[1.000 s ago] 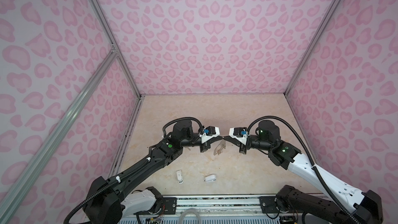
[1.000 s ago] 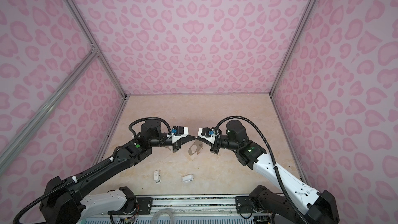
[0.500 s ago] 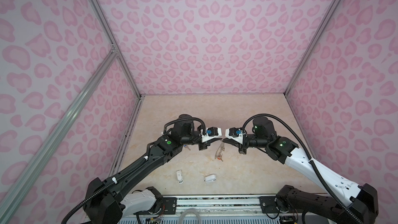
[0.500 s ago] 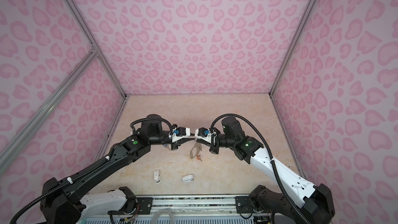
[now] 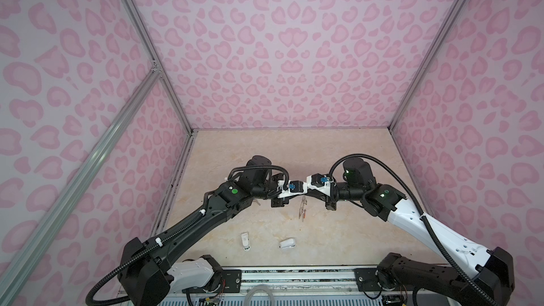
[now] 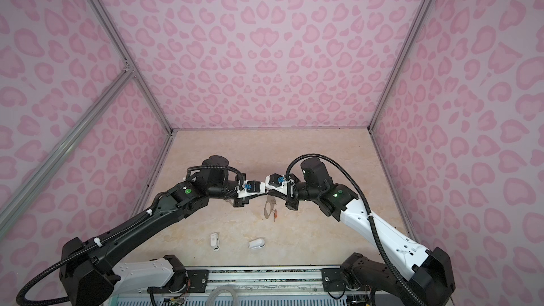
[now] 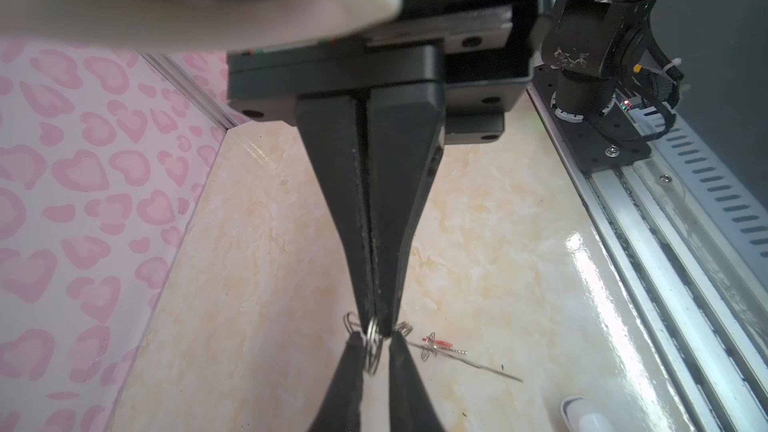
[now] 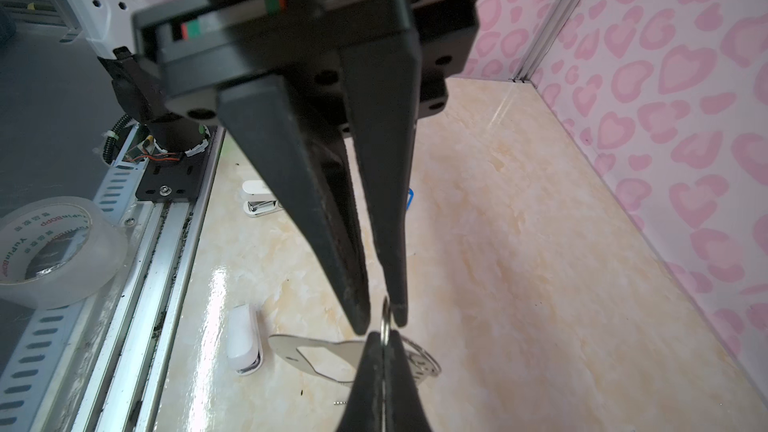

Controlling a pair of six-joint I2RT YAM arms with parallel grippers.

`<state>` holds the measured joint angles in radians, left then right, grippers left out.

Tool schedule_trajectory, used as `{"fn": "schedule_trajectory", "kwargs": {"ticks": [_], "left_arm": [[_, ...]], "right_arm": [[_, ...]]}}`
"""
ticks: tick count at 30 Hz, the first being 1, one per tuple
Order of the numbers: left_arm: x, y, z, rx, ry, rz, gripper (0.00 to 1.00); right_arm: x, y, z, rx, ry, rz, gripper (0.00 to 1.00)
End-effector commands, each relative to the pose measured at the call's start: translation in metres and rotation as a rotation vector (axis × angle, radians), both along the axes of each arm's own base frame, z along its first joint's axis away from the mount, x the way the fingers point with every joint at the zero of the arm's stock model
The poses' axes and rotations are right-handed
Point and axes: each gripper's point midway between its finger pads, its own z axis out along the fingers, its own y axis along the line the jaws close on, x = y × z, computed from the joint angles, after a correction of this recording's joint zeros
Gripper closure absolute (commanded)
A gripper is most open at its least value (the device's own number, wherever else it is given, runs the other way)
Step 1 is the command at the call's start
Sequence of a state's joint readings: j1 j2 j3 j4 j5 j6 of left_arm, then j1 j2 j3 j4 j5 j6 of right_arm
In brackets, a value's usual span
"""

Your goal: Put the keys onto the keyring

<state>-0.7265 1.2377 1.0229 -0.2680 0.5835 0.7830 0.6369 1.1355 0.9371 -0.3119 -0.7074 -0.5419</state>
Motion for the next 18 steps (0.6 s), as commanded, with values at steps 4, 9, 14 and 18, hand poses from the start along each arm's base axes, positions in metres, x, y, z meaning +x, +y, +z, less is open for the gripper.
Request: {"fn": "schedule_trajectory", "kwargs": {"ticks": [4, 9, 14, 18], "left_arm": [[0.002, -0.002, 0.003, 0.011, -0.026, -0.009, 0.95], [0.003, -0.004, -0.005, 0.008, 0.011, 0.002, 0.97], [0.010, -0.006, -0.020, -0.005, 0.078, 0.050, 0.97], [0.012, -0.008, -0.033, -0.017, 0.119, 0.074, 0.97]], "right_arm": [[-0.002, 0.004, 0.002, -0.002, -0.001, 0.027, 1.00], [0.006, 0.001, -0.002, -0.002, -0.024, -0.025, 0.90], [0.013, -0.013, -0.013, 0.022, -0.012, -0.100, 0.73], [0.013, -0.025, -0.028, 0.024, -0.007, -0.151, 0.67]]}}
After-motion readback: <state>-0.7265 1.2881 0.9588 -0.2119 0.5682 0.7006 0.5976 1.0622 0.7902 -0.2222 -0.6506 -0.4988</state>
